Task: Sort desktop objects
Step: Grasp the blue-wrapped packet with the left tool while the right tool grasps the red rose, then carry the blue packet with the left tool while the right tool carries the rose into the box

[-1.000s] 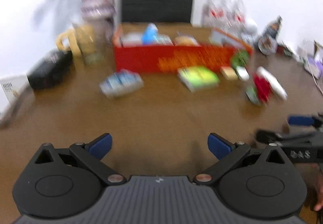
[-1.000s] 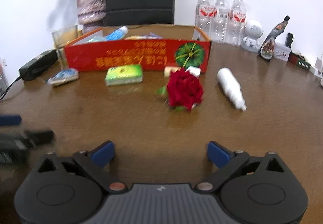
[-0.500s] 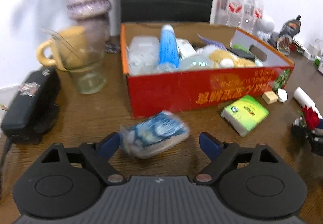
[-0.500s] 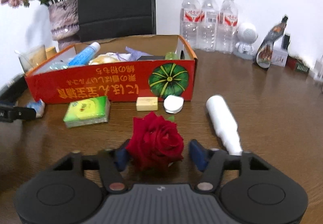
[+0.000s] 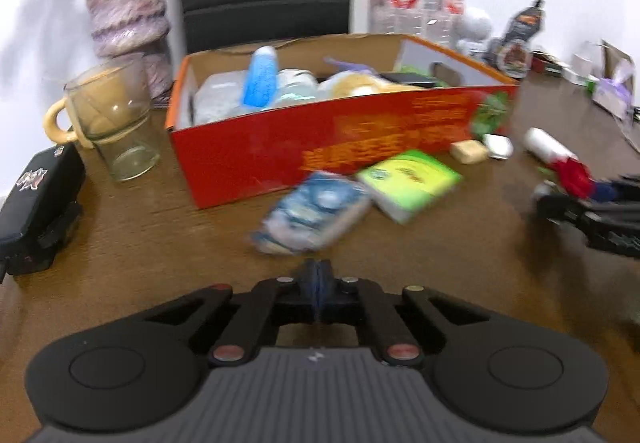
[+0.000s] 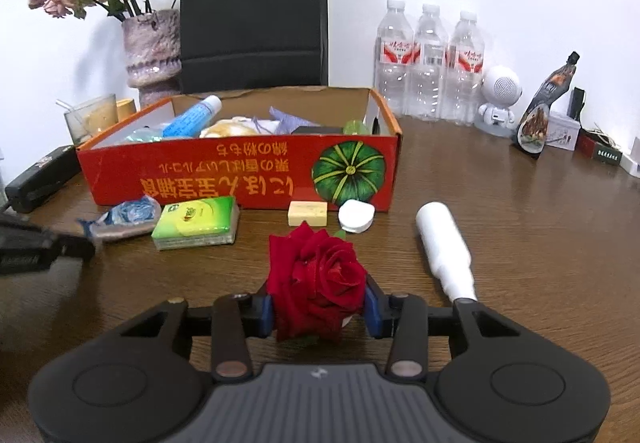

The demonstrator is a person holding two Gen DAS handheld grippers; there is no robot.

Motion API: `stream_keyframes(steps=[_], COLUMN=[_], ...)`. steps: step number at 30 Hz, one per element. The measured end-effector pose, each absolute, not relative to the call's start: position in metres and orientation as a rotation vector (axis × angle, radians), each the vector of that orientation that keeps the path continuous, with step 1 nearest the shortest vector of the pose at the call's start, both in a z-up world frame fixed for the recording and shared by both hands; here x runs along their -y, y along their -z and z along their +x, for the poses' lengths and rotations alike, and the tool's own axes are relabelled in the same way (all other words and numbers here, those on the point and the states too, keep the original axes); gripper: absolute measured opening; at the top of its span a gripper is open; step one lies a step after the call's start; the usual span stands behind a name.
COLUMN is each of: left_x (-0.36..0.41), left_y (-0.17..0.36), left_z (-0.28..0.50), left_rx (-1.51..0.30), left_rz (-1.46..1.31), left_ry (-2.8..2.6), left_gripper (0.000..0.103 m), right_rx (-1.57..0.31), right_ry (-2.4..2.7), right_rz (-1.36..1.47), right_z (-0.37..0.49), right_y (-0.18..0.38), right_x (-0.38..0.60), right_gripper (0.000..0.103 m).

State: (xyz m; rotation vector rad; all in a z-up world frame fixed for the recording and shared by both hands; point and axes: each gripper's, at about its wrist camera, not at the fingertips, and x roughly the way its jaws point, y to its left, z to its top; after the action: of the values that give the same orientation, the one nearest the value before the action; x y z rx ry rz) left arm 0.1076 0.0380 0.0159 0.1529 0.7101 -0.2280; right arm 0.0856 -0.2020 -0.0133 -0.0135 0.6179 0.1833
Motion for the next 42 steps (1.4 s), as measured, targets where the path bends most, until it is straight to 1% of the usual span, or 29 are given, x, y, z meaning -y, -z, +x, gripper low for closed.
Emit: stream_keyframes(steps=[1,2,3,6,7,8,10,11,12,13,14,15,16,17,18,20,23,26,29,32,34,38,42], left_x=[-0.032,-0.027,-0.023,-0.019,-0.020,-0.022,-0.025,-0.026,-0.029,-0.031,-0.033,-0.032,-0.032,-0.032,-0.031,-0.030,-0.029,-0.032,-0.037,-0.038,-0.034,-0.023,-0.022], left_y=[-0.018,-0.021,-0.023,-0.024,-0.023,-0.020,-0.014,-0.011,-0.010,-0.009,-0.009,-0.008,-0.008,-0.007,-0.006,-0.007,-0.016,-0.042,-0.081,-0.110,-0.121,-0.121,-0.104], left_z=[0.102,0.098,0.100,0.119,0.131,0.141,0.155,0.161,0.162,0.163,0.162,0.159,0.156,0.152,0.145,0.131,0.109,0.093,0.105,0.146,0.184,0.260,0.313], left_rx=[-0.678,-0.642,-0.600,-0.541,-0.555,-0.573,-0.634,-0.662,-0.685,-0.707,-0.724,-0.725,-0.726,-0.726,-0.723,-0.721,-0.710,-0.656,-0.600,-0.576,-0.594,-0.639,-0.718], left_rz=[0.200,0.246,0.284,0.339,0.330,0.322,0.307,0.296,0.272,0.247,0.228,0.221,0.215,0.206,0.190,0.137,0.054,0.001,-0.013,-0.020,-0.052,-0.120,-0.193], left_ry=[0.222,0.215,0.206,0.221,0.230,0.239,0.258,0.268,0.280,0.293,0.304,0.311,0.319,0.318,0.293,0.255,0.224,0.235,0.245,0.226,0.220,0.173,0.174], left_gripper=[0.036,0.082,0.103,0.102,0.102,0.099,0.087,0.066,0.054,0.052,0.043,0.031,0.027,0.020,0.017,0.013,0.012,0.012,0.012,0.012,0.013,0.013,0.012], right_rx=[-0.617,-0.621,-0.626,-0.637,-0.639,-0.639,-0.639,-0.639,-0.637,-0.634,-0.632,-0.632,-0.633,-0.633,-0.635,-0.634,-0.609,-0.589,-0.543,-0.477,-0.468,-0.530,-0.659], right_ry=[-0.184,-0.186,-0.186,-0.190,-0.194,-0.199,-0.207,-0.206,-0.206,-0.207,-0.208,-0.210,-0.211,-0.211,-0.210,-0.214,-0.240,-0.254,-0.270,-0.258,-0.246,-0.244,-0.206], right_rz=[-0.009,-0.002,0.001,0.001,0.000,0.000,-0.001,-0.002,-0.004,-0.006,-0.007,-0.007,-0.008,-0.010,-0.014,-0.019,-0.012,-0.011,-0.008,-0.015,-0.012,0.000,-0.003], right_z=[0.084,0.084,0.085,0.086,0.086,0.086,0.085,0.085,0.085,0.085,0.086,0.087,0.089,0.091,0.092,0.092,0.085,0.082,0.087,0.114,0.147,0.238,0.320], right_y=[0.013,0.012,0.013,0.014,0.013,0.013,0.011,0.010,0.009,0.007,0.006,0.004,0.003,0.001,0.000,-0.004,-0.010,-0.021,-0.043,-0.073,-0.088,-0.101,-0.084], right_x=[0.203,0.205,0.206,0.205,0.205,0.204,0.204,0.204,0.205,0.206,0.208,0.209,0.210,0.210,0.210,0.210,0.211,0.212,0.215,0.219,0.218,0.208,0.191], right_gripper=[0.040,0.040,0.040,0.040,0.040,0.040,0.040,0.040,0.040,0.040,0.040,0.040,0.040,0.040,0.040,0.040,0.040,0.040,0.040,0.040,0.040,0.040,0.040])
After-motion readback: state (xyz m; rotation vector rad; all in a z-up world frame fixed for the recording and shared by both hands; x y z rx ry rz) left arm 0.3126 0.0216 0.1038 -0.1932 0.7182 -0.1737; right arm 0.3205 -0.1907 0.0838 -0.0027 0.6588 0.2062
